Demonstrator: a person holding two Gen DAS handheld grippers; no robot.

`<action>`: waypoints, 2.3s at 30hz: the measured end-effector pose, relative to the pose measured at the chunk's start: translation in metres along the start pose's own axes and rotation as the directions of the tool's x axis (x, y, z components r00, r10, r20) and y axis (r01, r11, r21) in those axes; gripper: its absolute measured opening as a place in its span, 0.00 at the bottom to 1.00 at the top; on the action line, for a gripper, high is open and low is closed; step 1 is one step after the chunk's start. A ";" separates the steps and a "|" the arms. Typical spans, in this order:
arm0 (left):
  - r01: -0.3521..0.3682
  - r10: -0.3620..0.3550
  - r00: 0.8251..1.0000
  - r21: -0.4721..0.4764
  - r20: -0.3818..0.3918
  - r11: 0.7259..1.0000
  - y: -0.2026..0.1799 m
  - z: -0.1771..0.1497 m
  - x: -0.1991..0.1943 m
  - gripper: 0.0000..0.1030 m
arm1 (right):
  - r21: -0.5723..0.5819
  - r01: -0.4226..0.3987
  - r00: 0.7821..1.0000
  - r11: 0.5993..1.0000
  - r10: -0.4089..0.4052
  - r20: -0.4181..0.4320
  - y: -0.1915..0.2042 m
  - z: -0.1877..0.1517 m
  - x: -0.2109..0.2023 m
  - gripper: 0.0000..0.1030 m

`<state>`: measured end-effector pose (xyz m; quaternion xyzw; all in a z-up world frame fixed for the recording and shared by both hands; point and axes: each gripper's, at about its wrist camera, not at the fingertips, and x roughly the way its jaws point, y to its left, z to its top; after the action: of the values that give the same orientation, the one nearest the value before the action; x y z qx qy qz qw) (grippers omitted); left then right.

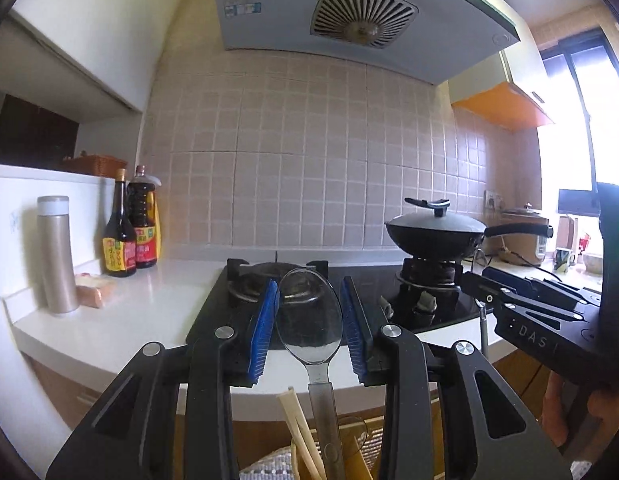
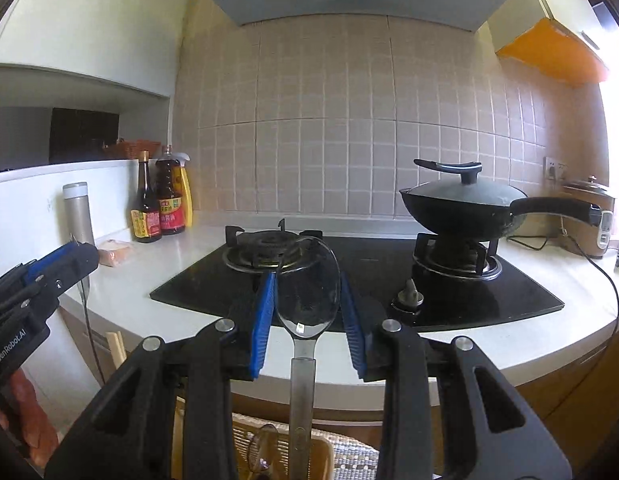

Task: Organize utensils
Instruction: 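Carry both clear spoons over the yellow basket and open both tools, then move both open tools back down toward the remaining utensils, then grasp a single wooden chopstick with left tool while right tool grasps a clear spoon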

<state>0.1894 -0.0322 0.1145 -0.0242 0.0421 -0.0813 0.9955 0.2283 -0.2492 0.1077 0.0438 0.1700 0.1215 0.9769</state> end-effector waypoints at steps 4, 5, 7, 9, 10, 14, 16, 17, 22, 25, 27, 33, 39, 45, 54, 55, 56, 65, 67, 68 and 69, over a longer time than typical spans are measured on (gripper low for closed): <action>0.014 -0.015 1.000 -0.018 -0.019 1.000 0.002 -0.006 -0.002 0.31 | -0.004 0.002 1.000 1.000 -0.003 -0.024 -0.003 -0.010 -0.006 0.30; 0.030 -0.030 0.999 -0.022 -0.029 0.999 0.002 -0.006 -0.004 0.33 | -0.004 0.006 0.999 1.000 -0.006 -0.045 -0.005 -0.012 -0.007 0.30; 0.061 -0.063 0.997 -0.033 -0.053 0.998 0.005 -0.006 -0.010 0.41 | 0.024 -0.024 0.996 0.999 0.026 -0.081 -0.012 -0.016 -0.018 0.30; 0.078 -0.081 0.995 -0.054 -0.056 0.995 0.008 -0.006 -0.019 0.45 | 0.038 -0.047 0.994 0.998 0.051 -0.094 -0.018 -0.019 -0.033 0.53; 0.088 -0.093 0.993 -0.074 -0.066 0.993 0.011 -0.006 -0.024 0.46 | 0.037 -0.054 0.994 0.998 0.057 -0.093 -0.019 -0.020 -0.043 0.55; 0.099 -0.112 0.990 -0.130 -0.090 0.987 0.024 0.000 -0.056 0.50 | 0.034 -0.066 0.988 0.997 0.070 -0.139 -0.024 -0.023 -0.078 0.55; 0.111 -0.126 0.986 -0.141 -0.109 0.984 0.028 0.003 -0.073 0.58 | 0.029 -0.069 0.981 0.997 0.073 -0.179 -0.024 -0.024 -0.096 0.55; 0.116 -0.136 0.981 -0.146 -0.139 0.982 0.029 0.006 -0.083 0.59 | 0.022 -0.059 0.977 0.998 0.062 -0.206 -0.023 -0.024 -0.102 0.55; 0.146 -0.182 0.937 -0.137 -0.299 0.980 0.024 0.007 -0.107 0.59 | 0.015 -0.046 0.898 0.999 0.048 -0.437 -0.009 -0.034 -0.126 0.55; 0.181 -0.216 0.892 -0.126 -0.396 0.975 0.018 -0.002 -0.114 0.59 | 0.004 -0.028 0.820 1.000 0.025 -0.572 -0.002 -0.050 -0.128 0.55; 0.178 -0.202 0.873 -0.095 -0.443 0.979 0.014 -0.011 -0.117 0.59 | 0.024 -0.035 0.764 0.999 0.042 -0.643 0.002 -0.065 -0.127 0.55; 0.165 -0.153 0.761 -0.041 -0.630 0.985 0.010 -0.068 -0.109 0.57 | 0.082 -0.017 0.574 0.996 0.077 -0.815 0.005 -0.120 -0.113 0.55; 0.185 -0.105 0.615 0.014 -0.781 0.983 0.003 -0.132 -0.091 0.50 | 0.153 0.000 0.454 0.988 0.137 -0.881 0.010 -0.160 -0.096 0.35; 0.209 -0.061 0.521 0.058 -0.851 0.976 -0.008 -0.176 -0.078 0.42 | 0.225 -0.002 0.435 0.974 0.203 -0.877 0.022 -0.170 -0.081 0.29; 0.241 0.009 0.501 0.150 -0.865 0.959 -0.021 -0.193 -0.073 0.26 | 0.176 -0.003 0.403 0.984 0.163 -0.900 0.046 -0.178 -0.053 0.24; 0.248 0.003 0.494 0.144 -0.869 0.958 -0.022 -0.193 -0.072 0.23 | 0.182 -0.005 0.400 0.983 0.168 -0.901 0.048 -0.179 -0.050 0.23; 0.253 0.001 0.489 0.143 -0.872 0.957 -0.024 -0.193 -0.071 0.21 | 0.184 -0.006 0.395 0.983 0.172 -0.902 0.051 -0.180 -0.047 0.20; 0.276 -0.036 0.460 0.104 -0.887 0.956 -0.030 -0.190 -0.055 0.12 | 0.138 -0.032 0.372 0.990 0.139 -0.918 0.084 -0.195 -0.033 0.09; 0.268 -0.024 0.468 0.116 -0.884 0.956 -0.032 -0.190 -0.052 0.04 | 0.119 -0.065 0.371 0.991 0.135 -0.919 0.096 -0.197 -0.035 0.09; 0.265 -0.023 0.471 0.117 -0.882 0.957 -0.032 -0.190 -0.054 0.04 | 0.095 -0.073 0.383 0.993 0.116 -0.917 0.102 -0.198 -0.036 0.09; 0.259 -0.033 0.478 0.106 -0.878 0.960 -0.030 -0.190 -0.055 0.04 | 0.084 -0.085 0.388 0.993 0.111 -0.915 0.107 -0.199 -0.038 0.09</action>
<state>0.1139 -0.0609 -0.0685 0.1288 0.5260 -0.1714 0.8230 0.1016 -0.1463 -0.0530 -0.0088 0.6779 0.1806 0.7126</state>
